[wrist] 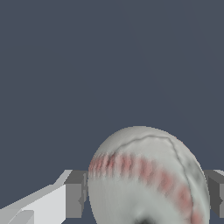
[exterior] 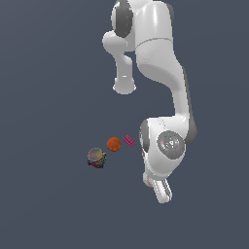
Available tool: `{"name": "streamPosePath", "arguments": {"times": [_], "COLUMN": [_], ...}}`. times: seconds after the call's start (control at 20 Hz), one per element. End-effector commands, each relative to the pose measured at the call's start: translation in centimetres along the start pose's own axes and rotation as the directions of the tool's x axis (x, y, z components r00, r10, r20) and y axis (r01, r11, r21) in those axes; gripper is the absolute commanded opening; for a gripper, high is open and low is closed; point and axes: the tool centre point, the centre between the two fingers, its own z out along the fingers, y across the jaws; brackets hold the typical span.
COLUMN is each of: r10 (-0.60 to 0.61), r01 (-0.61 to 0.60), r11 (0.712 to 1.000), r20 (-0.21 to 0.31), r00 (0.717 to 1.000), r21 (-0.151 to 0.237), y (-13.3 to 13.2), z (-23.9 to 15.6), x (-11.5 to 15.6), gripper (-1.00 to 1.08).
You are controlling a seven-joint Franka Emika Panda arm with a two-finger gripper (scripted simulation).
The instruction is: Pick up a designated object from a clutter of objects.
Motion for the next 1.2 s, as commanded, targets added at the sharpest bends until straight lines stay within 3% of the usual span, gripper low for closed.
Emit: {"name": "streamPosePath", "arguments": {"times": [0.0,0.6,1.15], "r10": [0.0,0.0,0.0], "r01": [0.0,0.0,0.0], "r11": [1.0,1.0,1.0], "r20": [0.0,0.0,0.0], "r00": [1.0,1.0,1.0], "r21": [0.001,0.0,0.0], "y": [0.0,0.4,2.7], "z": [-0.1,-1.1,-7.5], "x": [0.0,-0.2,-1.5], "gripper": [-1.0,-1.0,-1.0]}}
